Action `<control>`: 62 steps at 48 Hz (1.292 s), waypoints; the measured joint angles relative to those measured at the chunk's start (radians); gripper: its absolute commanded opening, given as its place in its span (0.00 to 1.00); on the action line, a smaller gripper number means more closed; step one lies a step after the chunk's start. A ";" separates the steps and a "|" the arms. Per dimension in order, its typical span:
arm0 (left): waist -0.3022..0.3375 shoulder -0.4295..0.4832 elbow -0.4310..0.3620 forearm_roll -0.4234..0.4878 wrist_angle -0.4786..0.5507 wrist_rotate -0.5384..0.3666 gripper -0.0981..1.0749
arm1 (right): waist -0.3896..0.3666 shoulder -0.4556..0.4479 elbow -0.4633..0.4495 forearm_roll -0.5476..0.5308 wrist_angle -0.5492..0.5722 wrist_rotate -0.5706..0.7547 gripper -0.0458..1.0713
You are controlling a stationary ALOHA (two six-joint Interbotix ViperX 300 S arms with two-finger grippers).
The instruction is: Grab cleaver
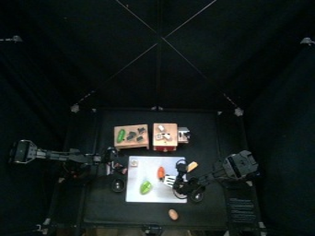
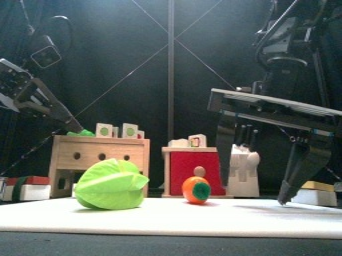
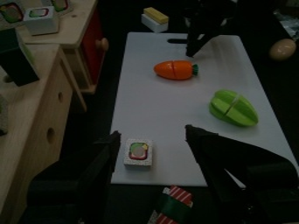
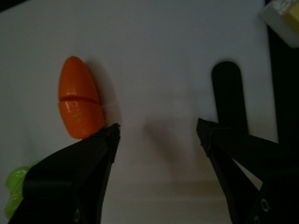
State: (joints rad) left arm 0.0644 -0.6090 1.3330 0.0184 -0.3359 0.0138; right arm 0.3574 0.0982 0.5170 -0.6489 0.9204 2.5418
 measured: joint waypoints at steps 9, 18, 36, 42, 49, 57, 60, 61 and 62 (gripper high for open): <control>0.000 0.002 0.002 0.000 0.000 0.003 0.89 | -0.005 -0.241 0.034 -0.325 0.011 -0.003 0.94; 0.002 0.002 0.002 0.000 0.000 0.002 0.89 | -0.049 -0.410 0.103 -0.471 -0.035 -0.123 0.94; 0.006 0.000 -0.028 0.021 0.000 0.006 0.89 | -0.322 -0.565 -0.009 0.005 -0.034 -1.032 0.94; 0.037 -0.029 -0.087 0.127 0.000 0.009 0.89 | -0.423 -0.561 -0.089 0.052 -0.015 -1.183 0.94; 0.077 -0.114 -0.101 0.198 -0.002 0.008 0.89 | -0.515 -0.472 -0.219 0.141 0.109 -1.361 0.94; 0.080 -0.209 -0.040 0.196 -0.012 0.006 0.89 | -0.574 -0.314 -0.356 0.255 0.147 -1.589 0.93; 0.080 -0.230 -0.023 0.192 -0.014 0.006 0.89 | -0.600 -0.275 -0.365 0.291 0.153 -1.637 0.93; 0.080 -0.233 -0.021 0.190 -0.014 0.006 0.89 | -0.611 -0.268 -0.365 0.299 0.155 -1.640 0.93; 0.080 -0.235 -0.020 0.190 -0.014 0.006 0.89 | -0.624 -0.264 -0.359 0.311 0.155 -1.640 0.93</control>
State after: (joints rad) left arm 0.1442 -0.8437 1.3131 0.2086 -0.3497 0.0199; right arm -0.2669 -0.1657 0.1580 -0.3375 1.0753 0.9020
